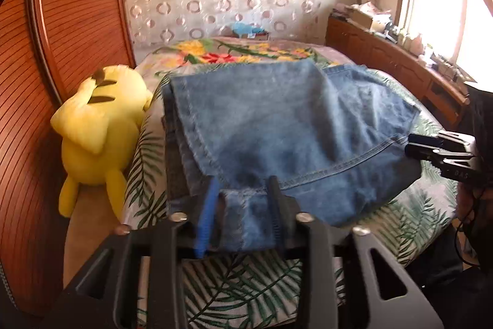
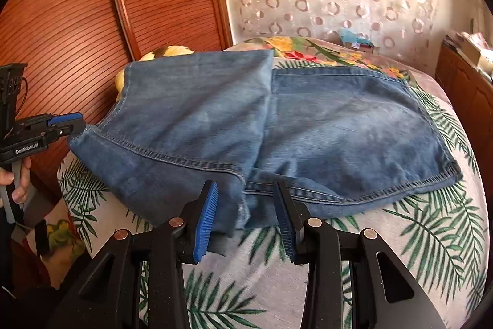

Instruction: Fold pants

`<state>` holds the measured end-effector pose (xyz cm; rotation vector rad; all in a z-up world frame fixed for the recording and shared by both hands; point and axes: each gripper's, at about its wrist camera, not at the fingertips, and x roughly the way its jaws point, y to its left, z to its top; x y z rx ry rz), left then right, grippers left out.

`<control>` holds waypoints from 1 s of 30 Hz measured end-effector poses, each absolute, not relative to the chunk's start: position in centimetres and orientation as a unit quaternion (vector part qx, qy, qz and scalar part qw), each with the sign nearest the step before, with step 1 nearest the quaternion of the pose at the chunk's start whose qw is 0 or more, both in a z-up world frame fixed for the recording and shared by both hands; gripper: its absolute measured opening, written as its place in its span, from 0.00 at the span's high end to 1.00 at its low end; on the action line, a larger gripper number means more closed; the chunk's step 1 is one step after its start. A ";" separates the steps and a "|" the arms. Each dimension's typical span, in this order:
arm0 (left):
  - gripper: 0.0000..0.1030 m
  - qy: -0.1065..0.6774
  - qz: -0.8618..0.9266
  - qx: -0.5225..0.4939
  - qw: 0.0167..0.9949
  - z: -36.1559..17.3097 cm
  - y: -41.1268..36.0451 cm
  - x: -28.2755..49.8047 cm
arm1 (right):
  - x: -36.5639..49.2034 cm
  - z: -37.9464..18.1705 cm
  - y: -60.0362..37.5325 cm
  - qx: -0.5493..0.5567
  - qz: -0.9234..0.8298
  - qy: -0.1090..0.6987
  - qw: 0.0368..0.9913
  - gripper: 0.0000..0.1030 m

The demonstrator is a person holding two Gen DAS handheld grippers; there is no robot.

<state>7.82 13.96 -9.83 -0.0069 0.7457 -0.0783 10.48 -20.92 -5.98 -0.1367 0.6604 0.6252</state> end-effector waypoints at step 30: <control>0.17 0.379 -0.125 0.036 0.916 -10.8 3.8 14.4 | 19.6 -3.9 -36.0 -0.027 0.114 0.339 0.934 0.56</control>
